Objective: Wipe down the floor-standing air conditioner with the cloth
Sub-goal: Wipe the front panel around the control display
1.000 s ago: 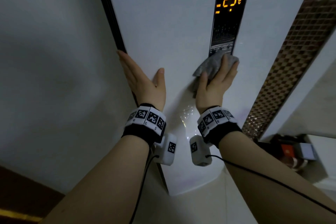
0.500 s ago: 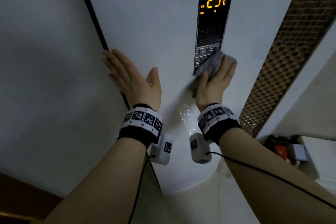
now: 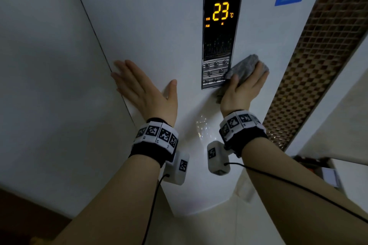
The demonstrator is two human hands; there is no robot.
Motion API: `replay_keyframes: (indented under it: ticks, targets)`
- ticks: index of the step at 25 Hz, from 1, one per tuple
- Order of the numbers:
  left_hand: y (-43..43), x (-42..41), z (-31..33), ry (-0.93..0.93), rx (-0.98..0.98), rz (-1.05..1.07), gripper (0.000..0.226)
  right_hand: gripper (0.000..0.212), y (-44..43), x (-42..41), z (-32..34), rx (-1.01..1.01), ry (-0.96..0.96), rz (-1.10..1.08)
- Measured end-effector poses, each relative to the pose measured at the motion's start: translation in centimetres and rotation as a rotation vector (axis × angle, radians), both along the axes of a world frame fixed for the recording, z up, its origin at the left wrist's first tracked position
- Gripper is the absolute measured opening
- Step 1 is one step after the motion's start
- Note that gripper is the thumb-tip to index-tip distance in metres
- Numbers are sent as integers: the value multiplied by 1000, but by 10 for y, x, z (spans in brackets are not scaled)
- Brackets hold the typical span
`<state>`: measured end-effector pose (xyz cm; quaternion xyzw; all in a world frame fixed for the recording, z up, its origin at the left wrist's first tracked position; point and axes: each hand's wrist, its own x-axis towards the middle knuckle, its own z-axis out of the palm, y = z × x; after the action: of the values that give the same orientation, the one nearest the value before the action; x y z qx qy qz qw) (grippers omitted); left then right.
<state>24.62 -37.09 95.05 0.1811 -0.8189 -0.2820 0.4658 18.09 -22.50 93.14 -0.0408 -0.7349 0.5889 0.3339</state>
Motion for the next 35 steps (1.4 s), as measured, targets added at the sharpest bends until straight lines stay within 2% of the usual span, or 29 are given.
replay_keyframes:
  ticks: [4, 9, 13, 17, 22, 27, 31, 35]
  targets:
    - [13, -3, 0, -15, -19, -14, 107, 62, -7, 13, -11, 132, 55, 101]
    - [25, -7, -2, -21, -33, -6, 108, 60, 13, -4, 3, 36, 9, 37]
    - [35, -11, 0, -19, -26, 5, 108, 59, 8, 7, -10, 174, 92, 151]
    - [39, -15, 1, -25, -14, 29, 110, 57, 29, -10, 5, 58, 41, 59]
    - [34, -13, -1, -45, -28, 27, 108, 56, -6, 15, -12, 315, 256, 248]
    - [28, -7, 2, -51, -61, 13, 98, 55, 5, 2, -3, 68, 138, 138]
    - [35, -11, 10, -32, -151, -48, 93, 55, 5, 5, -7, 219, 224, 199]
    - [46, -16, 12, -48, -177, -73, 91, 54, 37, -15, 3, -5, 66, 79]
